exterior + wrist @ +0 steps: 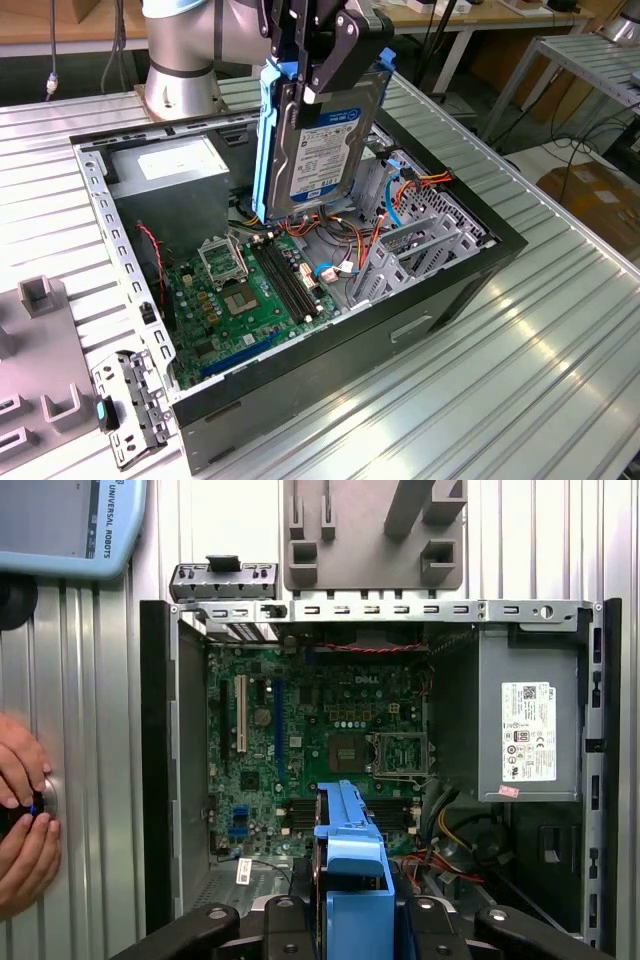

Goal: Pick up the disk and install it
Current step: 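Insert the disk into the insertion slot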

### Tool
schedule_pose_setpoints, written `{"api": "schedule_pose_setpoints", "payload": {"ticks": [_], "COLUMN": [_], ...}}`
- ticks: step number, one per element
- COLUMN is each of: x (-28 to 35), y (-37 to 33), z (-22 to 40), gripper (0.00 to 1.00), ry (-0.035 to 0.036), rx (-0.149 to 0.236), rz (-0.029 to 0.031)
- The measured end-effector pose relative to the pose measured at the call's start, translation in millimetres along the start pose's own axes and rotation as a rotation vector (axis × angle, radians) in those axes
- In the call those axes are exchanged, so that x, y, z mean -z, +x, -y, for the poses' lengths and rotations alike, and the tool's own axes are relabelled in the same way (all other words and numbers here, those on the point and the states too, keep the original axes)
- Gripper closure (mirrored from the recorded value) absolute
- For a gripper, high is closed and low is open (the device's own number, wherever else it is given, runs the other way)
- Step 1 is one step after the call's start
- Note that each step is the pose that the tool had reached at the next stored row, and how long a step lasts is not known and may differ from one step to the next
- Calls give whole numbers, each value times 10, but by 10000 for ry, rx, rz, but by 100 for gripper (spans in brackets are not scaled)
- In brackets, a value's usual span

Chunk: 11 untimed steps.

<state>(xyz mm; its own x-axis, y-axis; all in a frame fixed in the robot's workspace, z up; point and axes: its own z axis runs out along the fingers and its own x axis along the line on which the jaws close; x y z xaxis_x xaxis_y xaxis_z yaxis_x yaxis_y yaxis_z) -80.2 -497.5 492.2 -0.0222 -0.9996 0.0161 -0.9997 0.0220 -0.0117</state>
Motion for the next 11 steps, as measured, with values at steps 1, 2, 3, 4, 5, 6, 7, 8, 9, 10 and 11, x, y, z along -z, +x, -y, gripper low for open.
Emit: {"api": "schedule_pose_setpoints", "payload": {"ticks": [1, 2, 3, 4, 5, 6, 7, 8, 9, 10, 11], "x": [0, 0, 0, 0, 0, -1, -3, -4, -6, -9, -10], "y": [0, 0, 1, 1, 19, 66, 116, 148, 206, 245, 267], "z": [0, 0, 0, 0, 1, 1, 3, 3, 6, 12, 18], "gripper": [63, 63, 63, 63, 63, 63, 63, 63, 63, 63, 63], "ry": [0, 0, -1, 0, 0, -1, -3, -5, -14, -23, -29], "rx": [0, 0, 0, 0, 2, 0, 1, 0, 0, 0, 1], "rz": [0, 0, -1, -1, 0, 0, 1, 0, -1, 1, -1]}}
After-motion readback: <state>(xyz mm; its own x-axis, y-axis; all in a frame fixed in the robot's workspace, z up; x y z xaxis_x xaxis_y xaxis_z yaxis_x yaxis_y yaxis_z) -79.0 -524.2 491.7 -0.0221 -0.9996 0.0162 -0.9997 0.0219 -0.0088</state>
